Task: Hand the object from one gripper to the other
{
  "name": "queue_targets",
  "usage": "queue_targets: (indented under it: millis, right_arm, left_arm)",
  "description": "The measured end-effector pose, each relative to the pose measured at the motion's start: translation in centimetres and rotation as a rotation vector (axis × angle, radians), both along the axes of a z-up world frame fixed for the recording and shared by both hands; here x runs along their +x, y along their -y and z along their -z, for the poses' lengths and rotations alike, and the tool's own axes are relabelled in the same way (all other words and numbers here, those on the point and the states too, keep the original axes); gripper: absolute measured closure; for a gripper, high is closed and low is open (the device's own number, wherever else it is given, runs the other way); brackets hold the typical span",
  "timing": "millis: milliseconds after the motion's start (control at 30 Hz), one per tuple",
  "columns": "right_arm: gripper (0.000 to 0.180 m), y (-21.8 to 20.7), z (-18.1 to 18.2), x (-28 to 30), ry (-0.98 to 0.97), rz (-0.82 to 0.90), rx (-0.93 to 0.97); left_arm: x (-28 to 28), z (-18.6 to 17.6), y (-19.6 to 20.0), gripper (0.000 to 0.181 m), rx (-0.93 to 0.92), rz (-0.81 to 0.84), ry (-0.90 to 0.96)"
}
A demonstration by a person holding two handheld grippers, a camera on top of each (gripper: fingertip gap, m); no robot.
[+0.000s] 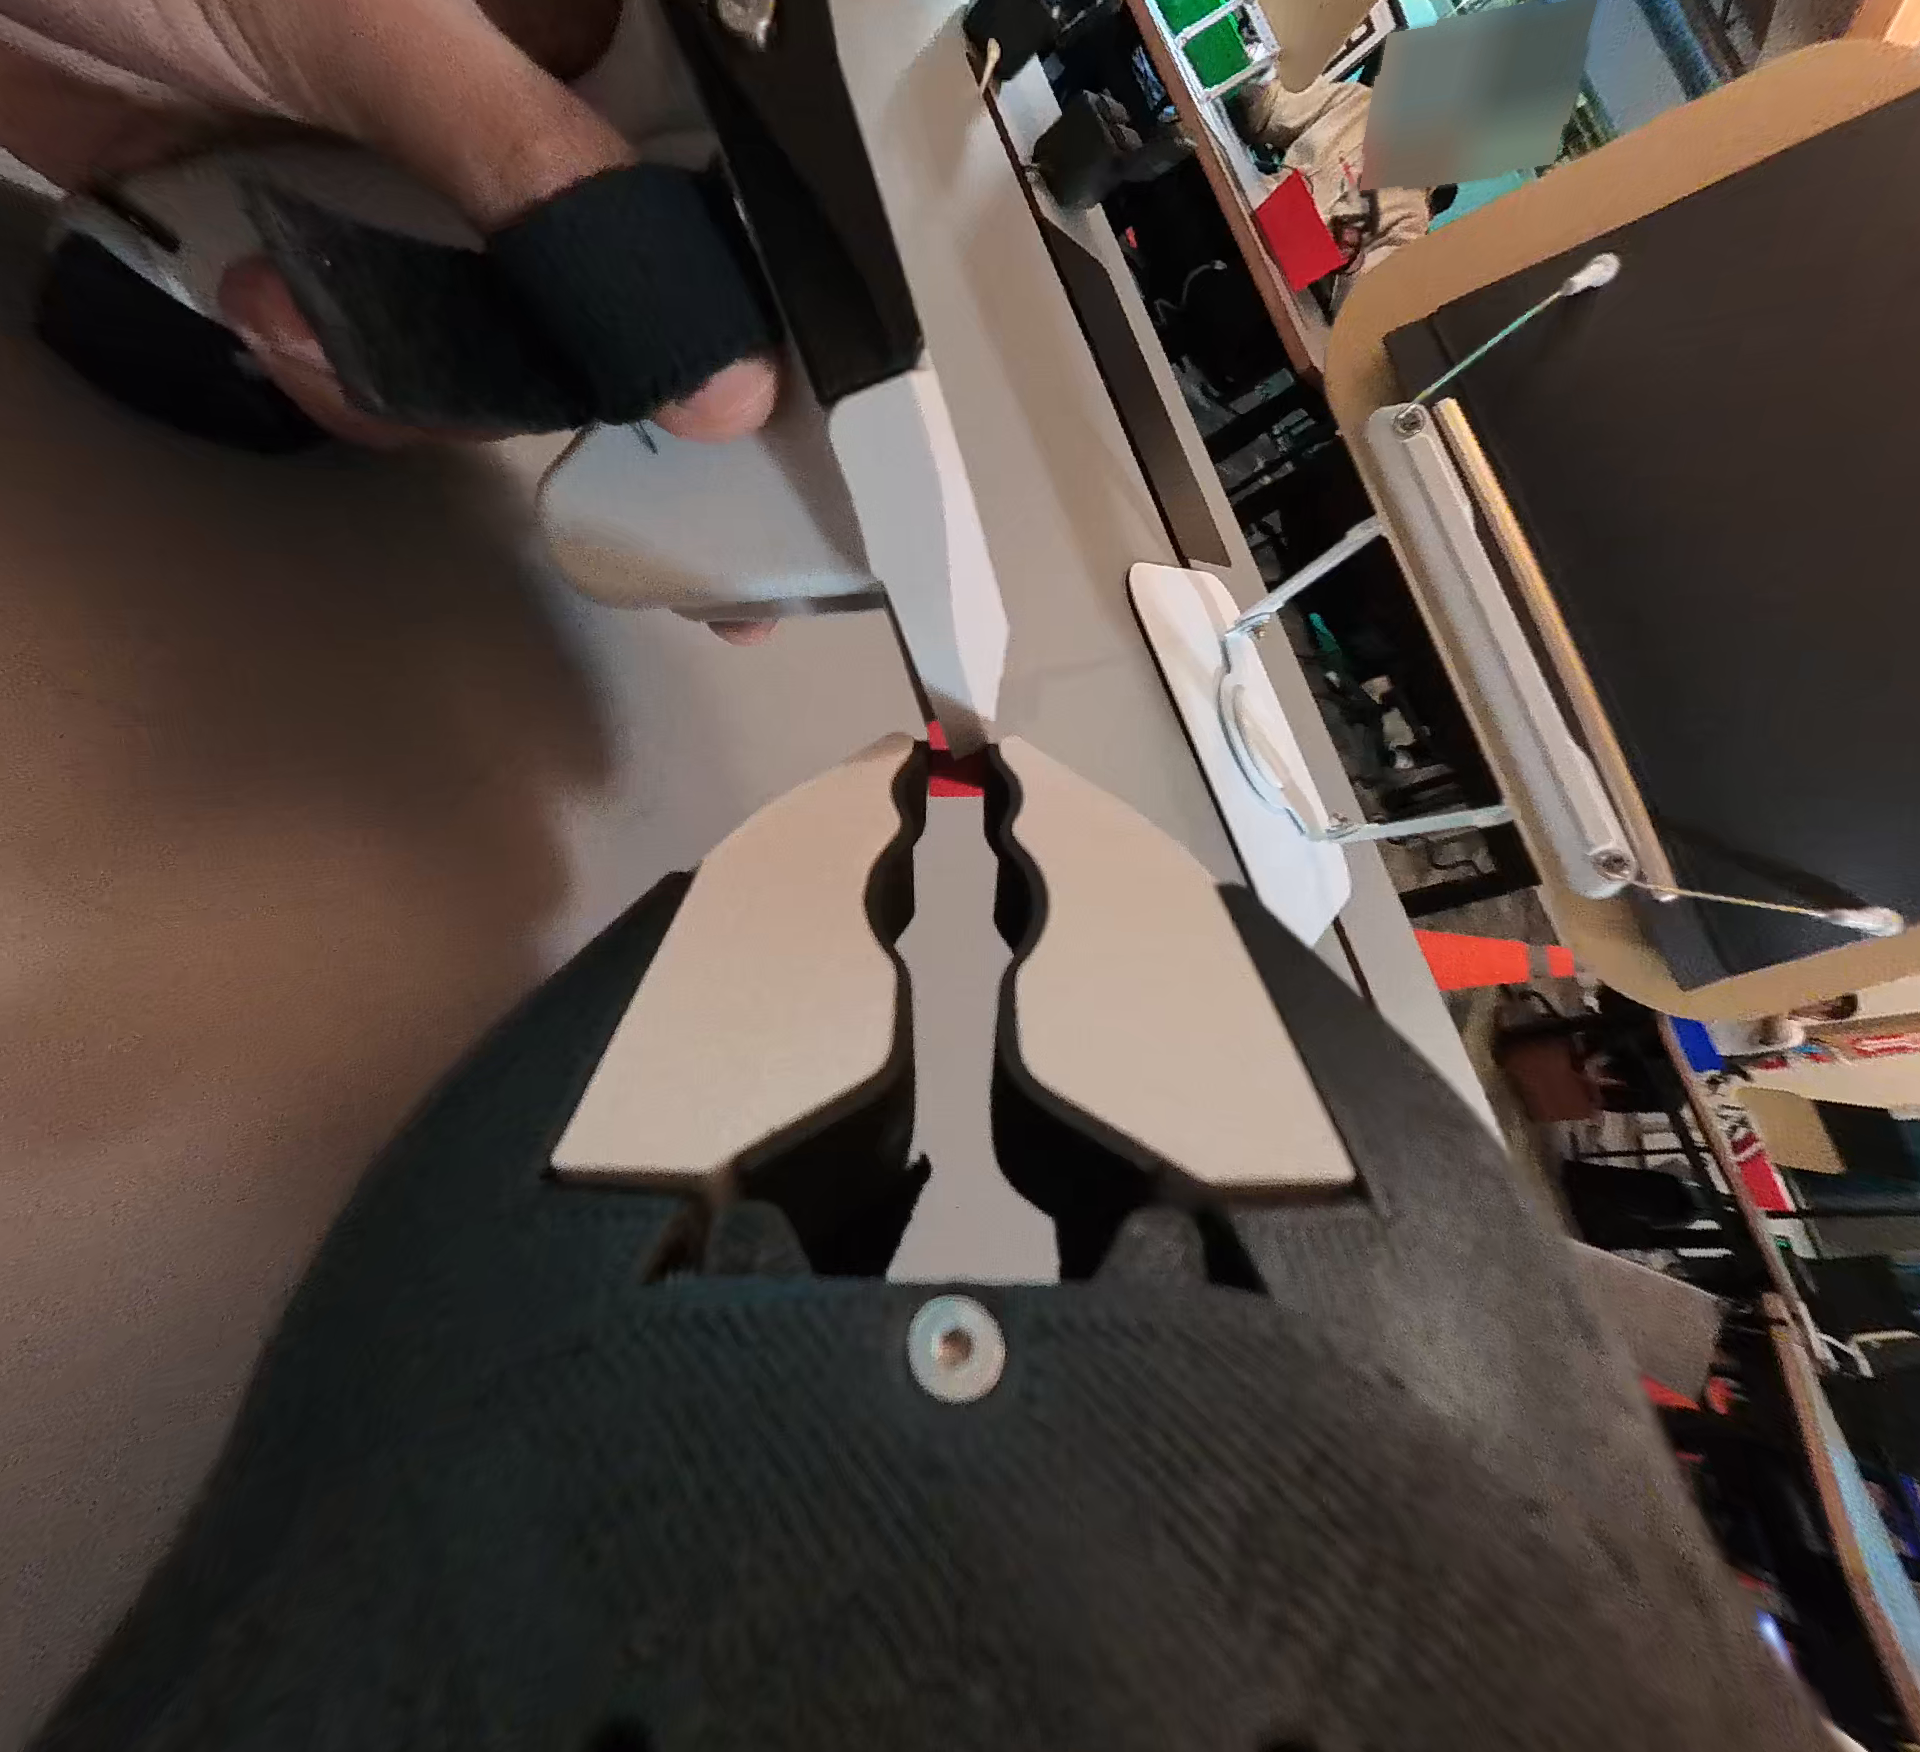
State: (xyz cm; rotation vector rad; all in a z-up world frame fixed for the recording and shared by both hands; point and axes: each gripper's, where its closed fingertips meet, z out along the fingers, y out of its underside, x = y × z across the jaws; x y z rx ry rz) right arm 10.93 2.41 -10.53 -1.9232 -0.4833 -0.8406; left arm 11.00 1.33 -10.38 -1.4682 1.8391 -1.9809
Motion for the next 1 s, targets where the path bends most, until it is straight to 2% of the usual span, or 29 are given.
queue_targets:
  millis: [133, 300, 433, 533, 600, 733, 800, 900, 1000]
  right_arm:
    - [0.169, -0.1, 0.1, -0.1, 0.009, 0.006, -0.007]
    - [0.169, -0.2, 0.0, -0.2, 0.024, -0.010, 0.015]
    - [0.152, -0.2, -0.9, -0.3, -0.062, -0.063, 0.105]
    - [0.139, -0.1, -1.8, -0.6, -0.251, -0.141, 0.206]
    - [0.133, 0.0, -2.6, -1.1, -0.453, -0.216, 0.275]
    - [0.127, 1.0, -5.8, -2.3, -1.103, -0.423, 0.431]
    - [0.129, 1.6, -6.9, -1.6, -1.332, -0.475, 0.484]
    - [0.156, 1.9, -6.5, -1.8, -1.351, -0.499, 0.435]
    - [0.161, 1.5, -6.2, -2.9, -1.353, -0.528, 0.376]
  left_arm:
    - [-0.1, 0.2, 0.3, 0.168, 0.029, 0.013, -0.003]
    - [-0.1, 0.1, 0.2, 0.169, 0.027, 0.003, 0.001]
    - [-0.1, -0.5, -0.4, 0.169, -0.063, 0.004, 0.006]
    - [-0.2, -1.5, -0.8, 0.169, -0.180, 0.031, 0.025]
    - [-0.5, -2.5, -0.9, 0.169, -0.263, 0.064, 0.059]
    - [-1.4, -4.6, -1.1, 0.170, -0.367, 0.130, 0.151]
    - [-1.9, -5.2, -0.9, 0.170, -0.367, 0.160, 0.196]
    - [-2.6, -5.6, -0.3, 0.170, -0.334, 0.203, 0.239]
    - [-3.1, -5.8, 0.4, 0.170, -0.333, 0.246, 0.260]
